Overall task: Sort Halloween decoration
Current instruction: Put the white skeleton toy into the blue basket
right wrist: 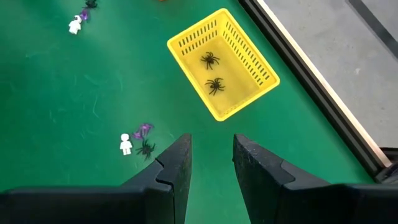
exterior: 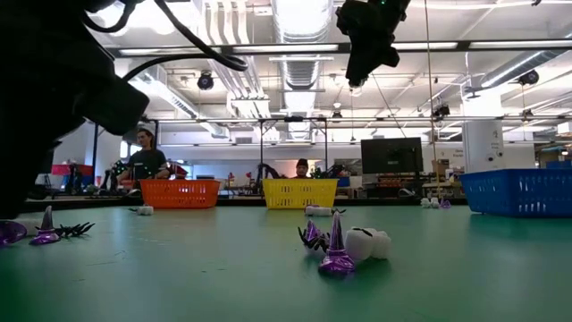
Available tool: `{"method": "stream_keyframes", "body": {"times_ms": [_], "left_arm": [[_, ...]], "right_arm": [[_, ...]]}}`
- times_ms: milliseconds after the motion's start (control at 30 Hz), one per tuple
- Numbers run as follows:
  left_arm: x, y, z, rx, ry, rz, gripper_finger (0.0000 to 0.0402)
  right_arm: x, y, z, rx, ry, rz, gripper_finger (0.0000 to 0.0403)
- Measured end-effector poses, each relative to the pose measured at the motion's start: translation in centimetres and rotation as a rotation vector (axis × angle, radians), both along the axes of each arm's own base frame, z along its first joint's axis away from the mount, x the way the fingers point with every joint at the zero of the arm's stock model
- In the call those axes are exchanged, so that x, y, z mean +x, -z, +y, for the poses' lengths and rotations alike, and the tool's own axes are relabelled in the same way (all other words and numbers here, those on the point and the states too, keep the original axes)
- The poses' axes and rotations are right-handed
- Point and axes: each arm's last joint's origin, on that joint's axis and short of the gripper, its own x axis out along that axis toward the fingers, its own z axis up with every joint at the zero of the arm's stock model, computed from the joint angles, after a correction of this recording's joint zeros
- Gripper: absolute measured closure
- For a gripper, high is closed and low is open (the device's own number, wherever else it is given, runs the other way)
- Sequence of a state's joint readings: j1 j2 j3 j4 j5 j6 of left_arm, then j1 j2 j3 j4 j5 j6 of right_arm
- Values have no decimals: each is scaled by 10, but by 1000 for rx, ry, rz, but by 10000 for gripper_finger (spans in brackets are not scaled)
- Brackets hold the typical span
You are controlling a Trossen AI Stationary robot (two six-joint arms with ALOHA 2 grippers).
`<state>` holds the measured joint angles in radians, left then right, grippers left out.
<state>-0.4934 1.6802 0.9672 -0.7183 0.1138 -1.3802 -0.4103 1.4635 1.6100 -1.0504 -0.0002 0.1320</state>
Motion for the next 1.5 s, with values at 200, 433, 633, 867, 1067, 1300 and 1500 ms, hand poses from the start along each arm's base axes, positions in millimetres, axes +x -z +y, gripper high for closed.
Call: {"method": "stream_keyframes", "body": {"times_ms": [200, 433, 633, 867, 1067, 1300, 1500], "left_arm": [[-1, 1, -1, 40, -21, -17, 267], [-3, 4, 0, 51, -41, -5, 284], [-6, 8, 1, 47, -54, 3, 316], [-3, 8, 0, 32, -55, -29, 359], [-3, 7, 0, 32, -55, -33, 396], [4, -7, -1, 86, -64, -99, 399], [1, -23, 0, 144, -49, -20, 400]], "right_arm": [[0, 0, 0, -8, -14, 4, 293], [1, 1, 0, -9, -17, 7, 293], [1, 1, 0, -11, -20, 8, 293], [1, 1, 0, -15, -27, 9, 293], [1, 1, 0, -20, -32, 8, 293], [1, 0, 0, -21, -33, 6, 293], [-1, -2, 1, -29, -40, 0, 293]]}}
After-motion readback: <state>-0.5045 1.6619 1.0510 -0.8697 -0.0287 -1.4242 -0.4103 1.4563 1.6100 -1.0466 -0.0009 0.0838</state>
